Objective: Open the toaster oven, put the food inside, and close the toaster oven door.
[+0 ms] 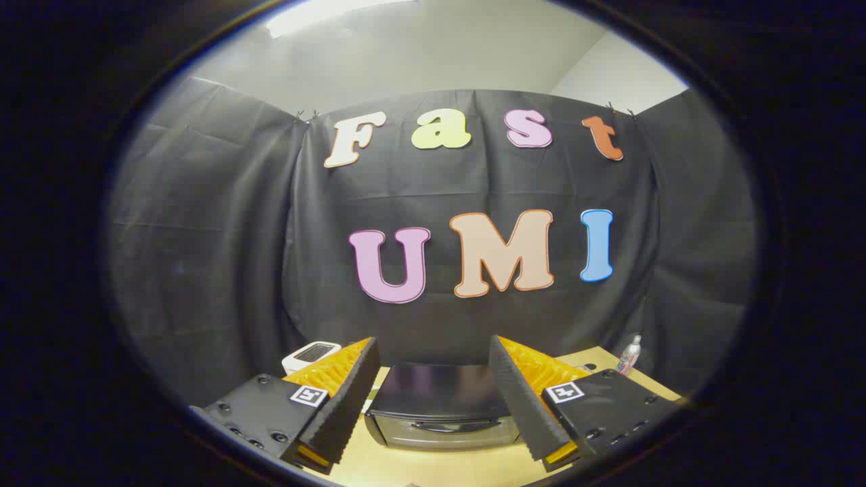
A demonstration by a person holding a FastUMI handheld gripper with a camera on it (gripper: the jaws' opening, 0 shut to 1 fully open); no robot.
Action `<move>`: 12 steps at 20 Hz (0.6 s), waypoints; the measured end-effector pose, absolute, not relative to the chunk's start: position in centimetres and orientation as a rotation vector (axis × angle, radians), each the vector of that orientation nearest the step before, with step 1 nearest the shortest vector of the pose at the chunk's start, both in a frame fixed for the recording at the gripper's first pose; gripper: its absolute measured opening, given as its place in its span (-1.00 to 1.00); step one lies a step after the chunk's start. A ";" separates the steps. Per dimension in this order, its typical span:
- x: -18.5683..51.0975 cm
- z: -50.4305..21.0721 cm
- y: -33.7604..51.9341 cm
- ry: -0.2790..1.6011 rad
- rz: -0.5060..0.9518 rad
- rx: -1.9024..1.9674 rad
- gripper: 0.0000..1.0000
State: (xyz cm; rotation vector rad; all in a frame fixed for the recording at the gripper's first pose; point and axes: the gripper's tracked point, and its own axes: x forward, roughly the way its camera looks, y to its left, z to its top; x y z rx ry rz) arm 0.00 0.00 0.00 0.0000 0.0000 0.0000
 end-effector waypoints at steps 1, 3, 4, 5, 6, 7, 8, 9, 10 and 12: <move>-0.1 0.4 0.1 -0.002 0.003 0.004 1.00; -0.3 1.0 0.2 -0.007 0.009 0.018 1.00; -0.4 1.2 0.2 -0.011 0.011 0.025 1.00; -0.5 1.5 0.2 -0.016 0.012 0.028 1.00; -0.5 1.6 0.2 -0.018 0.011 0.030 1.00; -0.6 1.7 0.1 -0.018 0.009 0.029 1.00; -0.5 1.6 0.0 -0.016 0.006 0.026 1.00; -0.5 1.5 0.0 -0.013 0.002 0.024 1.00; -0.6 1.5 0.0 -0.011 0.001 0.022 1.00; -0.5 1.4 0.1 -0.009 0.000 0.018 1.00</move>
